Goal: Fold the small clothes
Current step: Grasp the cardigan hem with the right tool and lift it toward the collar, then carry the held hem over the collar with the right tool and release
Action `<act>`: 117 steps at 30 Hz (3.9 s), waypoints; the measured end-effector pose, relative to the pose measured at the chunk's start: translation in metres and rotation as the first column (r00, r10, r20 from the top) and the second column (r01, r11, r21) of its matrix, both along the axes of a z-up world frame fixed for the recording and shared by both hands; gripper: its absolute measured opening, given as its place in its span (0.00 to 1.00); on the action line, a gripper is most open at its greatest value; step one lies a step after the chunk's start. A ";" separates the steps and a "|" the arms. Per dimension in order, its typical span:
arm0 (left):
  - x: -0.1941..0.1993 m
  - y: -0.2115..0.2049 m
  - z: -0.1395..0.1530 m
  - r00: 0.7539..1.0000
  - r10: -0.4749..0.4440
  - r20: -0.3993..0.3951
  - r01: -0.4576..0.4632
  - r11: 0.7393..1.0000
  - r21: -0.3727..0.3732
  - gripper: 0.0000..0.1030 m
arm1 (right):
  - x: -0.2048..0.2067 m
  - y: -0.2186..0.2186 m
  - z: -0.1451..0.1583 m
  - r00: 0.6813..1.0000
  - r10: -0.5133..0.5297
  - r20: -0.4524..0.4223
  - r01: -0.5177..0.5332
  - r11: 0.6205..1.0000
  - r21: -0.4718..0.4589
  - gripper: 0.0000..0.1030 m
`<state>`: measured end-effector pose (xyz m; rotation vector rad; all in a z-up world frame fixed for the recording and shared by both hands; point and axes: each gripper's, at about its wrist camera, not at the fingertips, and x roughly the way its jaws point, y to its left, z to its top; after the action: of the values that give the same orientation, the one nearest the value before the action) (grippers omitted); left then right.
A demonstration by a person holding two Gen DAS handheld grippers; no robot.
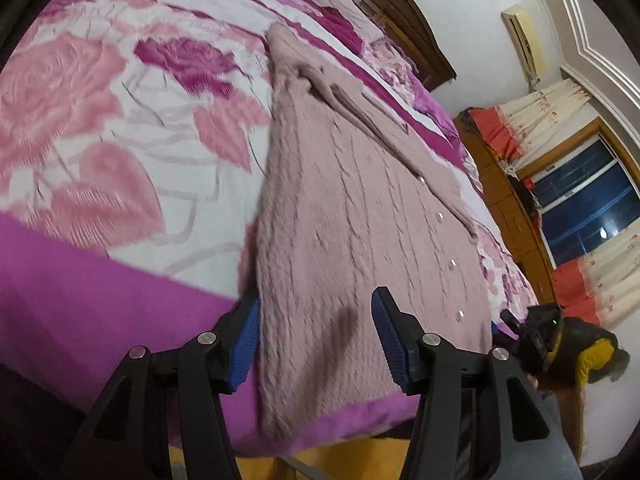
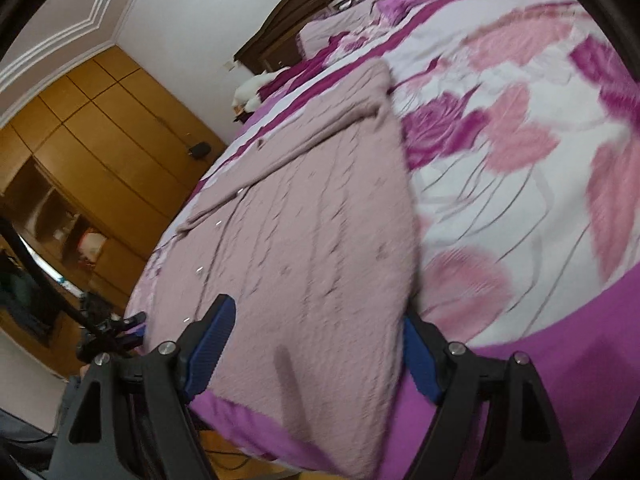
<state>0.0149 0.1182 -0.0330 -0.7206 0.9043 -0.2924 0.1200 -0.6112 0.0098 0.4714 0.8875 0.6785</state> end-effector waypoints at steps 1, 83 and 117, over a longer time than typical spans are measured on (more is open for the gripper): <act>-0.001 -0.004 -0.001 1.000 -0.017 -0.005 0.017 1.000 -0.014 0.30 | -0.004 0.001 -0.003 1.000 0.005 -0.010 -0.005 0.999 0.042 0.81; 0.001 -0.013 0.077 0.964 0.052 0.260 -0.016 0.990 -0.138 0.00 | -0.007 0.042 0.076 0.985 0.051 0.165 -0.068 0.992 0.103 0.06; 0.261 0.030 0.124 0.926 0.069 0.372 -0.085 0.996 0.026 0.00 | 0.265 0.081 0.115 0.951 -0.059 0.303 0.043 0.997 0.060 0.06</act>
<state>0.2761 0.1487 0.0911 -0.6328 0.5190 -0.3254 0.3855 -0.5300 0.1244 0.4212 0.5649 0.7067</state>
